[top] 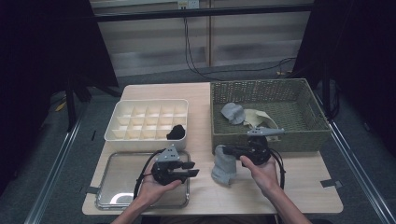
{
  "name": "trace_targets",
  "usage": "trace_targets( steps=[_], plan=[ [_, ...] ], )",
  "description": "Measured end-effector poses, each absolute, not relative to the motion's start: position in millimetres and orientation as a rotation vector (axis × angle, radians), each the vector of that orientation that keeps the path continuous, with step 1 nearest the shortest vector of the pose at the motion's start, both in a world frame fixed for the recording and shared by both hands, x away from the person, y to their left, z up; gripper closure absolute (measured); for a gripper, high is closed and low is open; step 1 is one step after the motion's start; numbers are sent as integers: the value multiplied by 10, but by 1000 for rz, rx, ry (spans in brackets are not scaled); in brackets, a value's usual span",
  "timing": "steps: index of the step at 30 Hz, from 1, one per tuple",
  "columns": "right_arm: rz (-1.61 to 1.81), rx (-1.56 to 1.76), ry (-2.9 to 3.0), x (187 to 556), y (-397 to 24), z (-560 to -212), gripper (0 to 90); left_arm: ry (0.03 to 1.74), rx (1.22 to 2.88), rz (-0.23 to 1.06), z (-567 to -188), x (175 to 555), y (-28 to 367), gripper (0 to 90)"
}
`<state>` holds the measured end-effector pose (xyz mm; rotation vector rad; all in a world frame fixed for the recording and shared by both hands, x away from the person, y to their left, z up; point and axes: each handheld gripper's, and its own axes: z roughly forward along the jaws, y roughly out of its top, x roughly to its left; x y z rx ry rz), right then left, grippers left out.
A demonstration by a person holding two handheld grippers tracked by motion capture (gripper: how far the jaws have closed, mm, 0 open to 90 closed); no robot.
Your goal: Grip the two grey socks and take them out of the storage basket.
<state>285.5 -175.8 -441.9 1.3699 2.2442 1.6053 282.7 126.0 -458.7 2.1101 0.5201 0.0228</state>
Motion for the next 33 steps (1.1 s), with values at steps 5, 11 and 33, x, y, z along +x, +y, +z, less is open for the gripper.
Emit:
trace_targets(
  steps=[5,11,33],
  plan=[
    [1570,1398,2226,2823,-1870,-4507,852,473,2141,-15,-4613,2814,1022,651],
    [1552,1435,2220,2800,-1925,-4622,845,411,2145,-73,-4659,2754,798,674],
    [1465,1454,2257,2668,-2069,-4803,834,298,2311,-135,-4978,2648,521,751]
  ],
)
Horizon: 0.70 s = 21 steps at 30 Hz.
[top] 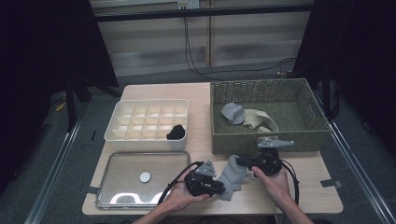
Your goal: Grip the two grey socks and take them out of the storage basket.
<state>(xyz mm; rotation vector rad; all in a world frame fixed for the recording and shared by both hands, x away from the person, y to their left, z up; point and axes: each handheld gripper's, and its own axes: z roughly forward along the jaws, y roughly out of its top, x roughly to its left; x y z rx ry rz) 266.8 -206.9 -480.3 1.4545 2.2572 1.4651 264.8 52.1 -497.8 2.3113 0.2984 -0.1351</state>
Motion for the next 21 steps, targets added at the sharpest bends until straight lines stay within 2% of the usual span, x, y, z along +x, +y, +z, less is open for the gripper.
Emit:
trace_targets(
  steps=[5,8,13,15,21],
  plan=[
    [1429,1484,2249,2600,-2158,-4858,799,299,2325,-106,-4954,2659,616,658],
    [1411,1486,2258,2576,-2182,-4879,789,314,2319,-107,-4960,2685,687,652],
    [1416,1472,2254,2574,-2178,-4865,704,353,2311,-82,-4930,2717,745,620],
    [1419,1471,2262,2567,-2170,-4861,677,359,2304,-68,-4916,2719,779,626],
    [1403,1442,2331,2566,-2077,-4901,750,373,2252,-131,-4842,2626,810,711]
  ],
)
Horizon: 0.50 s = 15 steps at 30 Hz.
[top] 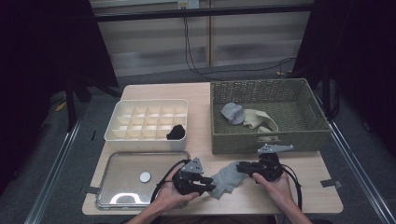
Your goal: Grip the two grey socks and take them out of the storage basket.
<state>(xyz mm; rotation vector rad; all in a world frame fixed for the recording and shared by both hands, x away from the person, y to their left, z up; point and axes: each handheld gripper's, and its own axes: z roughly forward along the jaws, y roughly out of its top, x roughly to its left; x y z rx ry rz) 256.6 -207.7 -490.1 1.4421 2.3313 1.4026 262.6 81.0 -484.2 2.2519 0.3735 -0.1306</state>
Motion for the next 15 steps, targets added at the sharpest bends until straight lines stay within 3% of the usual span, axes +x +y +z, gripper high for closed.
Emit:
trace_targets(
  steps=[12,15],
  plan=[
    [1286,1420,2440,2577,-1947,-5035,772,396,2319,-91,-4950,2682,789,692],
    [1267,1420,2437,2537,-1952,-5021,740,405,2321,-80,-4950,2713,811,685]
  ],
)
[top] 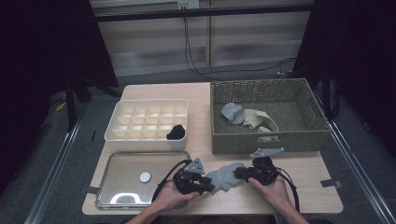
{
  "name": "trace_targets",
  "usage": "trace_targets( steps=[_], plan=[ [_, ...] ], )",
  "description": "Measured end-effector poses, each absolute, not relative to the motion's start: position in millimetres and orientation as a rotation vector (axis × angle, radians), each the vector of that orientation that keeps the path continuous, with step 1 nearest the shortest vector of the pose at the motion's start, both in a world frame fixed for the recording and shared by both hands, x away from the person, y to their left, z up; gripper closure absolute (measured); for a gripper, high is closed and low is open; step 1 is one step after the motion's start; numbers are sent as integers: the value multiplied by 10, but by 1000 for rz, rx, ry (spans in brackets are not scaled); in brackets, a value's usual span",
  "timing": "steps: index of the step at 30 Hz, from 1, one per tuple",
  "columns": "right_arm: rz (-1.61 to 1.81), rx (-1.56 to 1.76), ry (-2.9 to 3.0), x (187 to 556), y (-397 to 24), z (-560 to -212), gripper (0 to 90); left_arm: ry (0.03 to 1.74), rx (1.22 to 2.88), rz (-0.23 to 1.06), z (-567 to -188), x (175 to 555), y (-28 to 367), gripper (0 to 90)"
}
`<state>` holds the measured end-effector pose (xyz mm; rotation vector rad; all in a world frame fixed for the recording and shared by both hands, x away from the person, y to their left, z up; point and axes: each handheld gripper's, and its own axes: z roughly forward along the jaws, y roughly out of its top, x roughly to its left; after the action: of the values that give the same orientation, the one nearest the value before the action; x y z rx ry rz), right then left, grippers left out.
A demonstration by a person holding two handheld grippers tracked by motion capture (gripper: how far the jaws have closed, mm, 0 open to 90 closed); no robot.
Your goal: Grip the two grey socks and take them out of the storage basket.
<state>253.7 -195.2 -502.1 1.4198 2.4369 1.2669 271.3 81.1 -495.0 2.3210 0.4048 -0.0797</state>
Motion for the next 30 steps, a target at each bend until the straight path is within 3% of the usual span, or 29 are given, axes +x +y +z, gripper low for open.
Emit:
trace_targets(
  steps=[13,23,30],
  plan=[
    [1297,1356,2449,2369,-1925,-4935,740,442,2228,-111,-4893,2796,889,682],
    [1328,1263,2499,2429,-1628,-4848,634,531,2185,-82,-4724,2758,1262,675],
    [1272,1198,2584,2483,-1301,-4854,727,580,2181,-57,-4735,2731,1502,659]
  ],
)
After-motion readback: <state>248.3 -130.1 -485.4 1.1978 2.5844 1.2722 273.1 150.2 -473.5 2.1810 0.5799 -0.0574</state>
